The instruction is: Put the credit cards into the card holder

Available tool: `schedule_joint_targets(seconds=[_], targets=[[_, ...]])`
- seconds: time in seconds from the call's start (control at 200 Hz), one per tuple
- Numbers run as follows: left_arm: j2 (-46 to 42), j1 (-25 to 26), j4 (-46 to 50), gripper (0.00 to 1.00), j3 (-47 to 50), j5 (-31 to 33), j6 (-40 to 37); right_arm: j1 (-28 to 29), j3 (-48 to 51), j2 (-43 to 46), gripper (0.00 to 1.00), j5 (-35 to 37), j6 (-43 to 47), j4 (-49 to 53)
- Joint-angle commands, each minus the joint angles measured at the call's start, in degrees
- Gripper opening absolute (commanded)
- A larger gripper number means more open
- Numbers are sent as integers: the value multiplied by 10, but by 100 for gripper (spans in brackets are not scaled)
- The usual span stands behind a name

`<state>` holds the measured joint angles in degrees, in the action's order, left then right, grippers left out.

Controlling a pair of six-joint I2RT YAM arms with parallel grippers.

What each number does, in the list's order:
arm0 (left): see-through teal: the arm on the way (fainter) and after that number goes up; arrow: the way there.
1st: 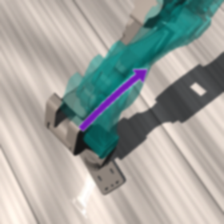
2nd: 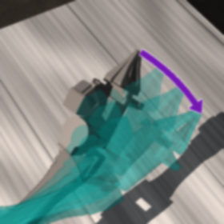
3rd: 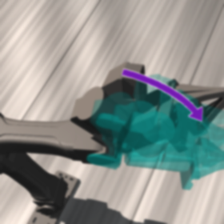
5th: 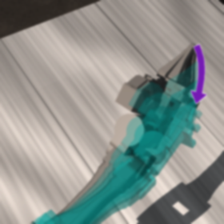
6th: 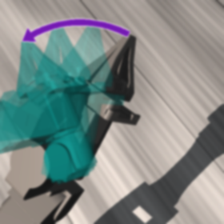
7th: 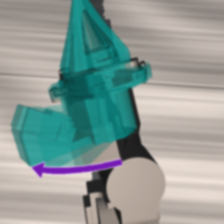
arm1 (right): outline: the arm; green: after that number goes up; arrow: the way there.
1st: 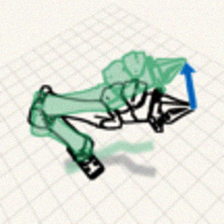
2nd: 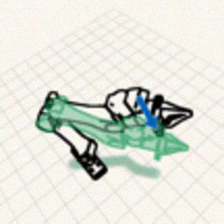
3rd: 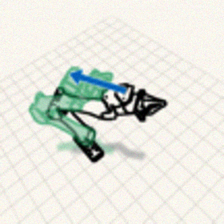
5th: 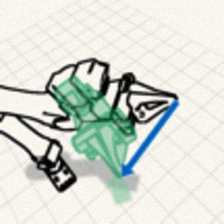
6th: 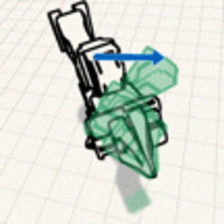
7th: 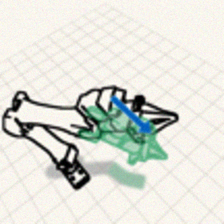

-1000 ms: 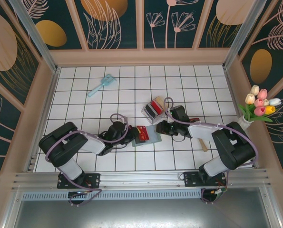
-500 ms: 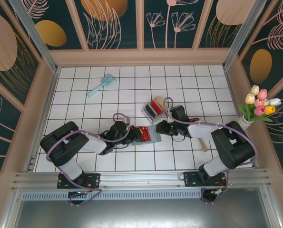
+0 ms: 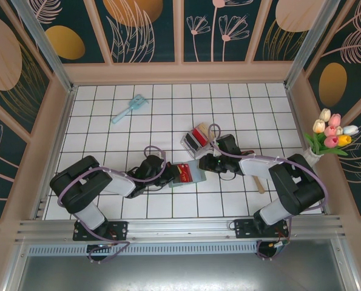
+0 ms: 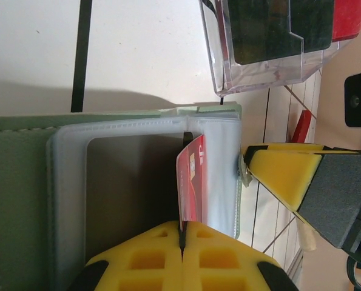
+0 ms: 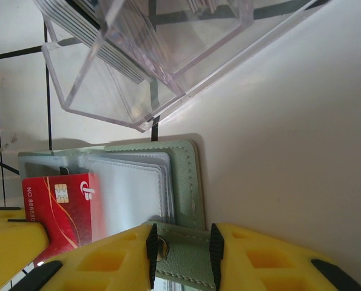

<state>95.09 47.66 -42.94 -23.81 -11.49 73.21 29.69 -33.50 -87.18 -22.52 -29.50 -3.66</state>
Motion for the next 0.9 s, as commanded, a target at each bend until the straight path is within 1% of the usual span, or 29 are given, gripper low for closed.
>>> schedule_joint_targets(seconds=[0.0,0.09,0.11,0.22,0.35,0.39,0.55,0.621,0.726,0.811,0.896], targets=[[19,7,18,0,-11,2,12,7,-5,-21,33,4,-5,12],[28,7,-20,1,-23,-5,25,9,-5,-22,33,-2,-6,9],[44,6,-26,2,-26,-6,26,9,-4,-23,33,-4,-6,9],[46,7,-28,7,-39,-6,24,9,-3,-22,33,-12,-7,6],[54,7,3,14,-69,-25,1,9,0,-21,33,-15,-10,3],[58,8,8,14,-76,-31,-3,9,1,-20,33,-15,-10,3],[67,13,14,21,-86,-36,1,9,0,-17,33,-13,-10,6],[71,15,20,26,-93,-38,0,9,0,-17,33,-14,-10,7],[75,18,45,26,-112,-38,-9,9,-1,-15,33,-15,-10,9],[73,22,67,28,-123,-34,-15,9,0,-11,32,-14,-10,11],[57,22,102,29,-121,-11,-20,9,0,-5,32,-10,-11,12]])
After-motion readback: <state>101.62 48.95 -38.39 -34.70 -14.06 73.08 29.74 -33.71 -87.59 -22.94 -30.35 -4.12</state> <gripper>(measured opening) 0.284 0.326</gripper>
